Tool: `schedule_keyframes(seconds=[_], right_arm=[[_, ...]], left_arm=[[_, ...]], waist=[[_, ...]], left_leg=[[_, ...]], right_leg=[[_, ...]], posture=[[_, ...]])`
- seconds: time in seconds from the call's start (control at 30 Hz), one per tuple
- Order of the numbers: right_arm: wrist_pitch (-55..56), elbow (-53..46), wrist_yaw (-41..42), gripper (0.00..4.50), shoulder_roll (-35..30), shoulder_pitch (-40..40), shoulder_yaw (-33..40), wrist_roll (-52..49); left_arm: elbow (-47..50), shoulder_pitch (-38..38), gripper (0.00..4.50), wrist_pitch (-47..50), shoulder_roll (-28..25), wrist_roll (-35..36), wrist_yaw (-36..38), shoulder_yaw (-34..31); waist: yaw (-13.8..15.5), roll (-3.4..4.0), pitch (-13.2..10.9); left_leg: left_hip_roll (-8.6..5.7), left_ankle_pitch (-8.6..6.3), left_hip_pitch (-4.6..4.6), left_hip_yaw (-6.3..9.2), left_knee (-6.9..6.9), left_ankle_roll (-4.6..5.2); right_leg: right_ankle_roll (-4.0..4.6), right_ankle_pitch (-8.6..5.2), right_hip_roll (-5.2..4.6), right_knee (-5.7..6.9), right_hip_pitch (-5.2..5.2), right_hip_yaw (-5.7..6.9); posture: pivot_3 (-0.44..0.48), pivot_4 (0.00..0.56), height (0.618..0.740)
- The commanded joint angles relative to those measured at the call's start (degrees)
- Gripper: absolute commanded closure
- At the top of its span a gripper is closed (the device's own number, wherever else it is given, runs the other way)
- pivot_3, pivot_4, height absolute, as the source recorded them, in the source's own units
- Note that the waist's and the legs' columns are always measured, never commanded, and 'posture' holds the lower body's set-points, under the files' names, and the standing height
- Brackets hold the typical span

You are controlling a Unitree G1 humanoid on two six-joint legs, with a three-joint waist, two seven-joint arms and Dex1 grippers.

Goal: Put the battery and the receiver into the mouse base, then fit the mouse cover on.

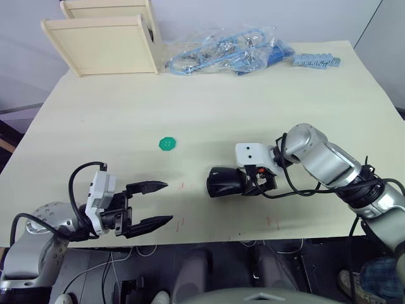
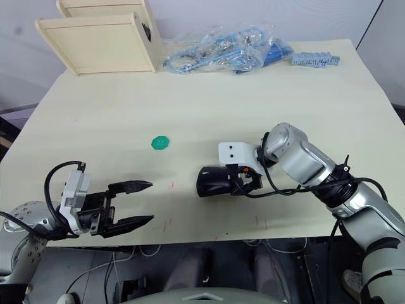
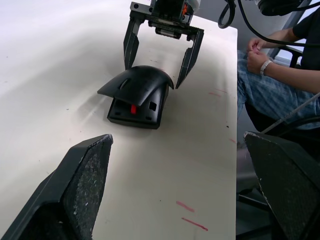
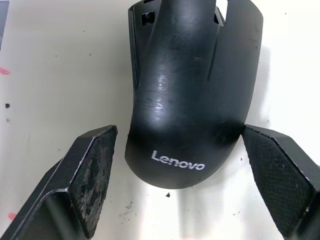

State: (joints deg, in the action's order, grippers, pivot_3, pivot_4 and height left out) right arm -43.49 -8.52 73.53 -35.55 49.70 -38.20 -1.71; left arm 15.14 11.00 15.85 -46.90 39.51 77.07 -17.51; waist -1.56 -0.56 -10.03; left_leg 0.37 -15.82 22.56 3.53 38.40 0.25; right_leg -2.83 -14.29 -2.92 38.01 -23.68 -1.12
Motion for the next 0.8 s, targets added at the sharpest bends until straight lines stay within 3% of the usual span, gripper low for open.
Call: schedule_keyframes(seconds=[0.03, 0.53, 0.8], right_arm=[[-0.3, -2.2, -0.1, 0.38, 0.5, 0.1, 2.4, -1.5], [-3.7, -6.0, -2.1, 0.38, -0.7, -0.8, 6.5, -5.2], [-6.7, -16.4, -10.0, 0.38, 0.3, -9.8, 15.5, -9.4]], left_arm=[[0.5, -0.3, 0.00, -0.5, -0.1, 0.6, 0.4, -1.0], [0.1, -0.6, 0.00, -0.5, 0.0, 0.4, 0.6, -0.8], [0.3, -0.8, 0.00, -0.4, -0.2, 0.4, 0.2, -1.1]], waist=[[-0.2, 0.00, 0.0], [-0.5, 0.00, 0.0], [-0.3, 0.00, 0.0]], left_leg=[[0.00, 0.00, 0.00, 0.00, 0.00, 0.00], [0.00, 0.00, 0.02, 0.02, 0.00, 0.00], [0.00, 0.00, 0.04, 0.05, -0.01, 0.00]], right_leg=[[0.00, 0.00, 0.00, 0.00, 0.00, 0.00], [0.00, 0.00, -0.01, -0.01, -0.01, 0.01], [0.00, 0.00, -0.03, -0.02, 0.00, 0.04]], posture=[[0.000, 0.150, 0.740], [0.000, 0.150, 0.740], [0.000, 0.150, 0.740]])
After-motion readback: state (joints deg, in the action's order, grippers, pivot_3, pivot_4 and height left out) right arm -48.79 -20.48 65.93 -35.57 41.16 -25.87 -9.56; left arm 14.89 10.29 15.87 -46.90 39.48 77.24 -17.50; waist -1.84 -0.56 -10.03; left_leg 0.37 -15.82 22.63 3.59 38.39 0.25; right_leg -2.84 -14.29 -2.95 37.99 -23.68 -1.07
